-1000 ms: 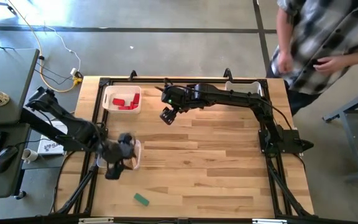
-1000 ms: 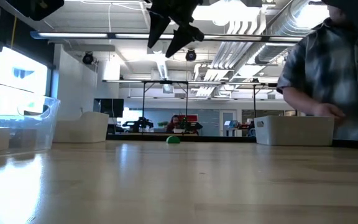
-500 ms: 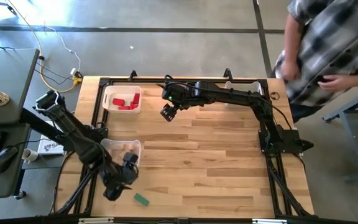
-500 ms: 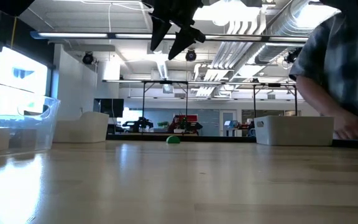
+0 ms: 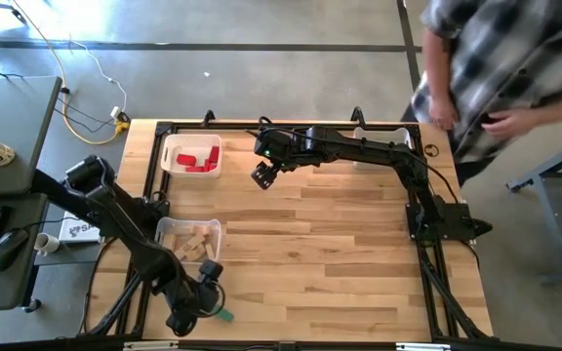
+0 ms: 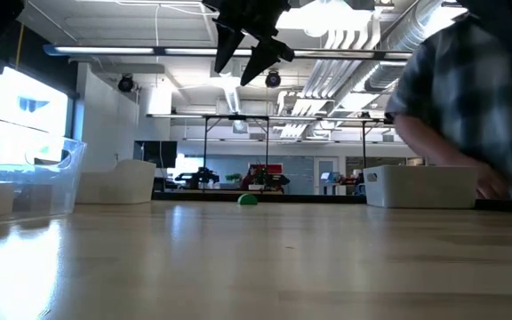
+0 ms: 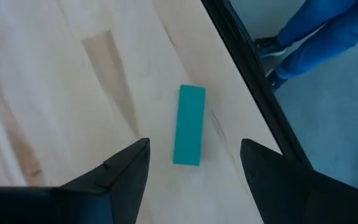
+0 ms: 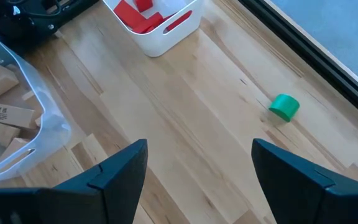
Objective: Sort & place blocks by color
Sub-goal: Put the green rectangle into the right white bin
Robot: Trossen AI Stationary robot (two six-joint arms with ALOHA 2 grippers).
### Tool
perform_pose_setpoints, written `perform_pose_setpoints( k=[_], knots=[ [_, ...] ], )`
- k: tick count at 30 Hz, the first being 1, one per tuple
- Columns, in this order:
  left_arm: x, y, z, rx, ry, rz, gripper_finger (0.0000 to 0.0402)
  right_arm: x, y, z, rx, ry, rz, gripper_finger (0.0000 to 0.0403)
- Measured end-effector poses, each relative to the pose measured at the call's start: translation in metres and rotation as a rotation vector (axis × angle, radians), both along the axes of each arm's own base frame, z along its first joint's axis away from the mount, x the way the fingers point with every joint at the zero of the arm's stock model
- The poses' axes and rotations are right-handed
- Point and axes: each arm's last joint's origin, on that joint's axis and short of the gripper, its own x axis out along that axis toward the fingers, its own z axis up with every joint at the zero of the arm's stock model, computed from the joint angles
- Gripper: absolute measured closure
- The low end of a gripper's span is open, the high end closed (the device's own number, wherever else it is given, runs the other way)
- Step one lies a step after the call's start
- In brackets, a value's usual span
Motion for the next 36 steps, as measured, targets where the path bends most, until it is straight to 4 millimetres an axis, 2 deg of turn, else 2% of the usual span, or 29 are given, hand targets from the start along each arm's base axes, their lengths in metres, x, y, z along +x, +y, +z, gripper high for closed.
perform_pose_setpoints(
  k=[19,32,36],
  knots=[
    [0.016,-0.016,-0.052,0.073,0.085,-0.039,0.0165,0.000,0.000,0.000,0.000,0.000,-0.001,0.0128],
    [0.020,-0.018,-0.071,0.093,0.126,-0.036,0.0166,0.000,0.000,0.000,0.000,0.000,-0.001,0.0128],
    [0.022,-0.017,-0.072,0.087,0.125,-0.029,0.0186,0.000,0.000,0.000,0.000,0.000,-0.001,0.0128]
  ],
)
